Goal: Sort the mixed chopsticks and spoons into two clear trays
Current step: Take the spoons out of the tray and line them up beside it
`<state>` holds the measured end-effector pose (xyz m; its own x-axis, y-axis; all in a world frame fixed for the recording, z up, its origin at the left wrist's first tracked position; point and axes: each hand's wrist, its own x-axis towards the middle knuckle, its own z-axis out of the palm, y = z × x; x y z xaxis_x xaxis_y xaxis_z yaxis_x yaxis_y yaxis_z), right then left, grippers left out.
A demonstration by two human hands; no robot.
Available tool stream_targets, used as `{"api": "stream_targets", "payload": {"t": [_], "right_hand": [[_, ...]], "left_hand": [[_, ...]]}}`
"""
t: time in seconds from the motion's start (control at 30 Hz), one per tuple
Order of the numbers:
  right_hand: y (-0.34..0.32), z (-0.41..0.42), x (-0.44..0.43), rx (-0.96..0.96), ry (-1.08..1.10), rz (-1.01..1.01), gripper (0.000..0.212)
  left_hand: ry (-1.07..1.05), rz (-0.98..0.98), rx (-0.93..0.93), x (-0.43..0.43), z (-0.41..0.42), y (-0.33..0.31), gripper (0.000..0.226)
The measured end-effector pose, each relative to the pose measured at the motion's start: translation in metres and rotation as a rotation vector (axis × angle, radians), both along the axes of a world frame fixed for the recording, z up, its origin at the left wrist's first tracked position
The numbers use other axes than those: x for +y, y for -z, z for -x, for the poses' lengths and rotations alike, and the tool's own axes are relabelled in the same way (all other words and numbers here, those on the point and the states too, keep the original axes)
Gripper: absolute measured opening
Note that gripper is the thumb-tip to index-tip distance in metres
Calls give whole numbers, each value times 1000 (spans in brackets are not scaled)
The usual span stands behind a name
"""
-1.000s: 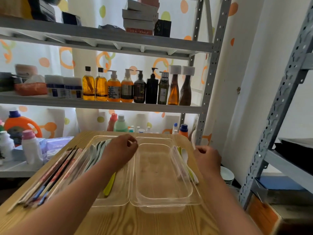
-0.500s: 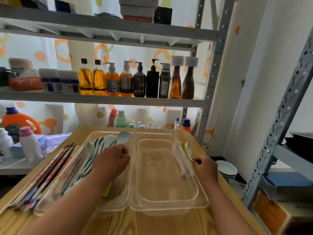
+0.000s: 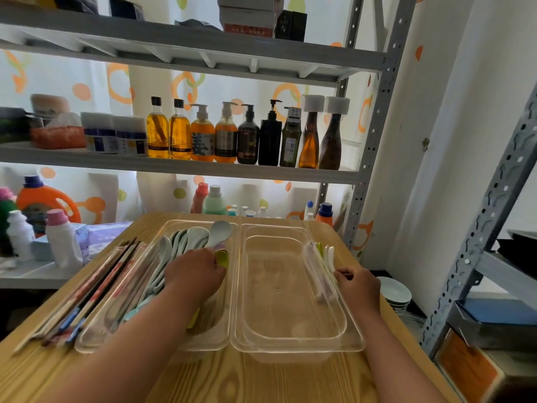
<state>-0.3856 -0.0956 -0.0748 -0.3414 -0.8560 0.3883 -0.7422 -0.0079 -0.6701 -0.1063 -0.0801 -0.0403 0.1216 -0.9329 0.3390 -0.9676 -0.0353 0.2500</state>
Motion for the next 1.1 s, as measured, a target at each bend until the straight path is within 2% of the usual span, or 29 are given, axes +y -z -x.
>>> {"api": "stream_targets", "payload": {"t": [0.23,0.5,0.63,0.83,0.97,1.1], "right_hand": [[-3,-4,-4,140,-34,-123,20],[-9,-3,6,-45,-149,-154,19],[-10,-1,9,-94,-218,-166,11],[-12,-3,11,-64,-304,-160,34],[-11,-1,12,-65,-335,-152,32],[-8,0,8,-71,-340,-160,34]], "left_hand": [[-1,-26,-58,2,1,-1,34],[-31,-20,-117,4,3,-2,38],[-49,-46,-179,7,6,-4,39],[-52,-85,-192,7,6,-5,36],[-62,-93,-223,6,7,-4,30],[-107,-88,-406,8,14,-5,29]]}}
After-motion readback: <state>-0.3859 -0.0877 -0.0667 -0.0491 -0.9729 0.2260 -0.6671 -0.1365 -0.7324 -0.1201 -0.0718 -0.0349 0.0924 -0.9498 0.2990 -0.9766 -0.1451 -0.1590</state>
